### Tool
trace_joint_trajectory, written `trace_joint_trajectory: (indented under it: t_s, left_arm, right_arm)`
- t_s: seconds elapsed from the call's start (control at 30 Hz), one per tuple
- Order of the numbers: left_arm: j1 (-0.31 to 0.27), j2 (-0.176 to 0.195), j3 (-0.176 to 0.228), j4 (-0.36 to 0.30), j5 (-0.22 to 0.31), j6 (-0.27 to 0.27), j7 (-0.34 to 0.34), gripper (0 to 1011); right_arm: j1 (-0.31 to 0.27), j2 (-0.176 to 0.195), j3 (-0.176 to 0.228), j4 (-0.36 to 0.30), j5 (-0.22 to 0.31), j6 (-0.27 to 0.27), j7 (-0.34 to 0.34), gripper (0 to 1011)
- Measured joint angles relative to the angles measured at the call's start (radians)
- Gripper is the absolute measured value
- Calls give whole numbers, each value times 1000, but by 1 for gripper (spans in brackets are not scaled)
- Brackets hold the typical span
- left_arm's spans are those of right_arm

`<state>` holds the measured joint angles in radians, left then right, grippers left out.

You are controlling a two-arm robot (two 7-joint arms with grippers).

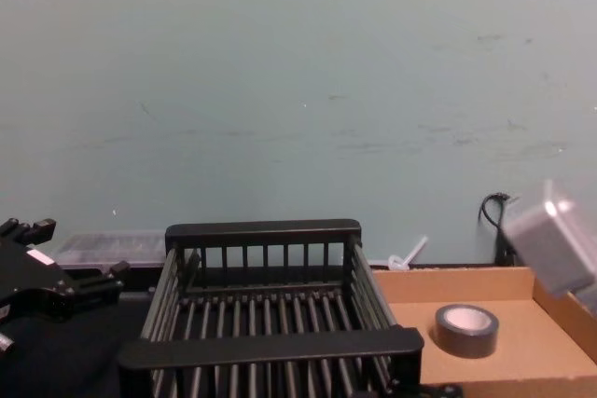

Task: Pick up the white tape and place it into the black box , Pick up the silver tape and place it into the brown box.

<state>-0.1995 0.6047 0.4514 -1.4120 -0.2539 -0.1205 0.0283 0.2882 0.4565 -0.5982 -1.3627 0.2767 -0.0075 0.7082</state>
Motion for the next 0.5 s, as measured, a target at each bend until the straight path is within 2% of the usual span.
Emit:
trace_joint_trajectory:
  t_s: [0.2,0.5]
  left_arm:
    - [0,0,0,0,0,0,0,1001]
    - [0,0,0,0,0,0,0,1002]
  right_arm:
    - [33,-20,-40,32,-13,12,-2,1000]
    - [71,-48,-73,68,-42,42,-31,1000]
